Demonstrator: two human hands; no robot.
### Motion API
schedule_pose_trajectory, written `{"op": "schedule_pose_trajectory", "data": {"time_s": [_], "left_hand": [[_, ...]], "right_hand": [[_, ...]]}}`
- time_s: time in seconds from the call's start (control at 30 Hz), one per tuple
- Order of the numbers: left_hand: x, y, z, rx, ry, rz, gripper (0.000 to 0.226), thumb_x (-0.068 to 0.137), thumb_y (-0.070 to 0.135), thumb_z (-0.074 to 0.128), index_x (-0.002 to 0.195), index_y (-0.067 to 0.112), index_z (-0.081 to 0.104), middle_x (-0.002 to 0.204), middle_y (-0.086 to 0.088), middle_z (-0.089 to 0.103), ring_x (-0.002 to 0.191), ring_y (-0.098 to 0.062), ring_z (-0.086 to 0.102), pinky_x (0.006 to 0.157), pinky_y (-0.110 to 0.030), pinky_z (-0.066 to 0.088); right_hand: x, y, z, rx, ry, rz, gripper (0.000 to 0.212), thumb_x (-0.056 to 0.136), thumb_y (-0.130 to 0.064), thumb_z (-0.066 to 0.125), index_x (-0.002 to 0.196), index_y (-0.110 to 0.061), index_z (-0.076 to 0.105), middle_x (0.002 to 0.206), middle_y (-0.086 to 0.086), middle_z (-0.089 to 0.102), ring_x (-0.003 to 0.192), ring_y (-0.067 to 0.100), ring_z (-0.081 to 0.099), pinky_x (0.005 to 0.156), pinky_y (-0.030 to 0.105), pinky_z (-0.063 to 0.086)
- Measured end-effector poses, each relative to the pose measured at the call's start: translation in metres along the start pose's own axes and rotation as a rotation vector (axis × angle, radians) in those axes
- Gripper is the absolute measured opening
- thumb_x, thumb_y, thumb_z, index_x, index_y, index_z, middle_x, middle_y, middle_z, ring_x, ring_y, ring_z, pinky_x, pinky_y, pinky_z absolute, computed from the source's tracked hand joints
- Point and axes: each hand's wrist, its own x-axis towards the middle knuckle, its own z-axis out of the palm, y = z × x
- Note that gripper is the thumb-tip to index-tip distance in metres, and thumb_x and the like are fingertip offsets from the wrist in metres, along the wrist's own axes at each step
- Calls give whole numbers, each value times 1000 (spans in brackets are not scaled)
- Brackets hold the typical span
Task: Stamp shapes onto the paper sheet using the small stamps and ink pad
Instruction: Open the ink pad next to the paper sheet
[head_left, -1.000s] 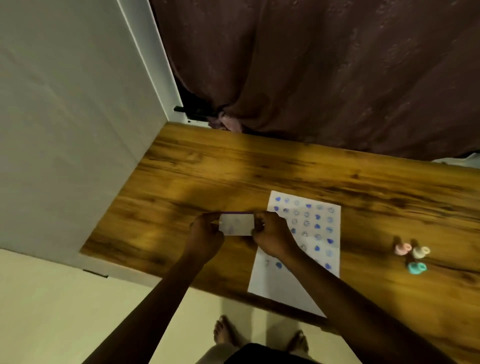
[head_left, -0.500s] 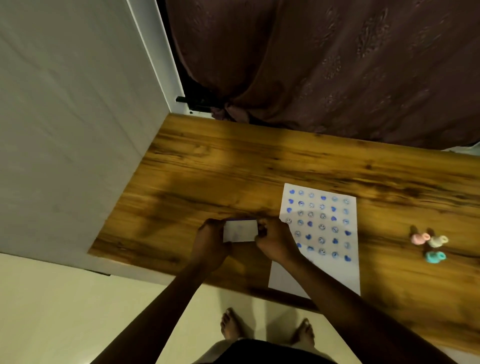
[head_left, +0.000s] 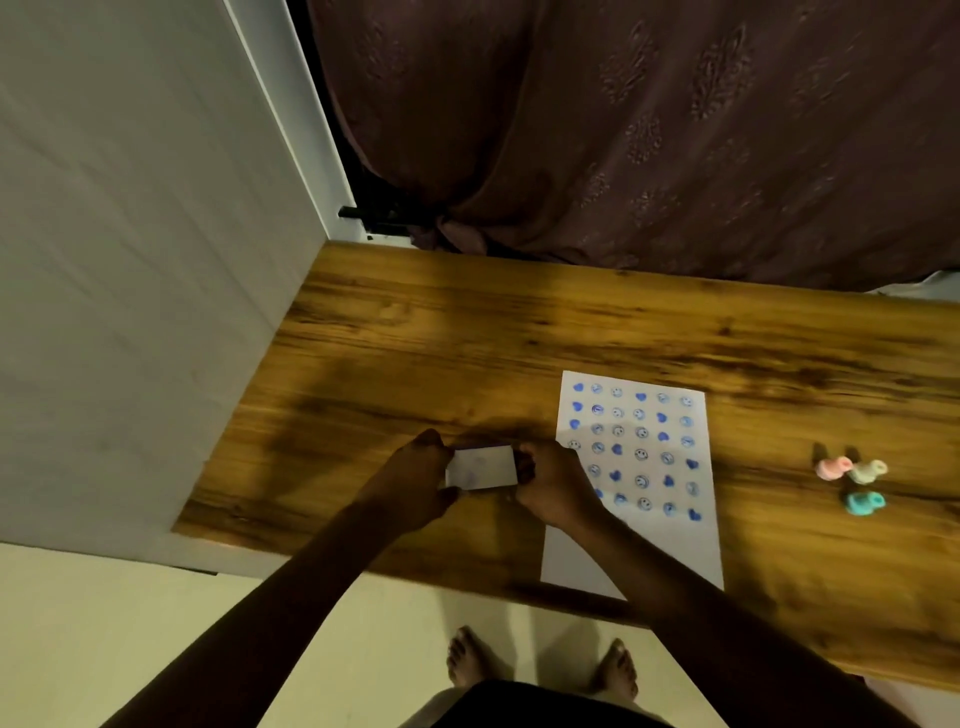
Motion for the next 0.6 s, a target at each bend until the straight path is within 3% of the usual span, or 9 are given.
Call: {"op": "schedule_pose_trajectory", "data": {"time_s": [0.13,0.23,0.27,0.3,0.37,0.43,0.5,0.6], "left_hand": [[7,-3,-18,59,-44,110,46,86,32,78,127,12,67,131,-10,64,119,-28,62,92,-31,49],[13,-1,-30,69,-97,205,7,88,22,75,93,18,77,97,-9,75,89,-26,71,68,-27,45],[17,-2,-33,72,-121,208,7,89,23,74,82,20,75,87,-8,74,79,-25,70,62,-27,43],[19,-3,-37,73,-143,190,9,89,27,74,86,19,78,89,-8,76,80,-26,71,63,-27,42],[23,-6,-43,62,-148,149,28,90,34,74,115,21,79,111,-6,77,94,-25,71,70,-25,43],[26,-8,-47,47,-172,168,38,92,34,73,129,26,72,124,-2,72,89,-14,65,74,-25,43],[29,-8,-51,51,-216,188,38,93,32,72,131,27,70,127,-2,70,88,-8,61,78,-28,49],[34,-7,-56,56,-241,177,35,94,29,69,129,28,72,130,-2,70,115,-22,66,94,-43,57]], "right_hand": [[0,1,1,-11,42,-62,49,84,-18,81,129,-14,61,129,9,68,123,26,63,101,28,50],[0,3,2,-15,83,-87,48,86,-18,79,130,-14,60,130,8,67,124,25,62,103,28,48],[0,3,3,-25,87,-84,46,87,-18,78,130,-14,60,131,8,66,125,26,61,106,32,48],[0,4,3,-40,90,-80,45,89,-19,77,130,-14,60,131,8,66,126,26,61,108,35,49],[1,5,4,-60,103,-75,41,90,-19,75,128,-15,60,130,6,66,125,25,61,109,36,48],[1,5,5,-70,124,-76,36,91,-20,73,124,-16,61,128,5,67,122,24,62,108,33,47],[2,6,7,-77,139,-71,31,91,-20,73,120,-17,62,124,4,67,119,23,62,104,28,46],[2,8,9,-67,161,-62,26,91,-23,73,114,-19,62,118,2,67,114,19,63,97,21,41]]}}
